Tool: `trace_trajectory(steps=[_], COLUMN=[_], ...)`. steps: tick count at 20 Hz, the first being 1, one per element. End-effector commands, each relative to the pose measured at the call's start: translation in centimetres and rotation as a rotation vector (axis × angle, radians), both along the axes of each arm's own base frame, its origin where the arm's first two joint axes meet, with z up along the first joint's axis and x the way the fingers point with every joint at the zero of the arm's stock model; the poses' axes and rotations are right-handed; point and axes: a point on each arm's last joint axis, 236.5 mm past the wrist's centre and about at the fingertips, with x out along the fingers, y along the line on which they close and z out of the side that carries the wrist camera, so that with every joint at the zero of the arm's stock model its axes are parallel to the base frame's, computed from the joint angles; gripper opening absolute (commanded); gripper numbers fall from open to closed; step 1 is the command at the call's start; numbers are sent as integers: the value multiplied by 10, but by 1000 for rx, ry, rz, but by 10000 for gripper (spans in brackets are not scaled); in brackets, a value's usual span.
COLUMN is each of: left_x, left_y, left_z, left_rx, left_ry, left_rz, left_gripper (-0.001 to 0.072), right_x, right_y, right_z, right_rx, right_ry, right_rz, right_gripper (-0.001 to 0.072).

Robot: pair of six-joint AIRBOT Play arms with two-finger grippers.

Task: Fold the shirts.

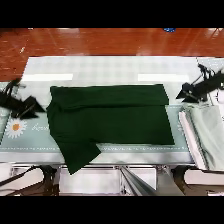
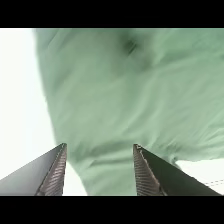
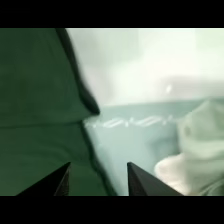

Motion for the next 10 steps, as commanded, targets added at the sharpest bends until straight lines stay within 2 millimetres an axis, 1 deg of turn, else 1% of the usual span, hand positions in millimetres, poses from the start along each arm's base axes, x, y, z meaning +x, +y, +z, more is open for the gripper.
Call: trace_trajectory(steps=[1,3,5,7,8,10], left_x=[-61,-86,-96,-96,-93,-89], left_y=[-7,-21,-30,-30,-32,-49], left_z=[-22,-41,-54,-62,-65,-67], left_rx=[-71,-114,-130,-117,-119,-172], left_ry=[-17,19,55,54,43,18], left_rz=[183,265,287,304,313,307], left_gripper=[505,505,505,505,505,505], right_x=[-31,-49,-62,-67,-65,-56], right_y=[29,52,65,70,73,78], right_z=[-9,-11,-11,-8,-3,7], right_rx=[118,200,236,249,265,307], right_ry=[-175,-224,-238,-240,-253,-288], right_rz=[-123,-146,-145,-140,-147,-172], right_gripper=[412,412,412,412,412,412])
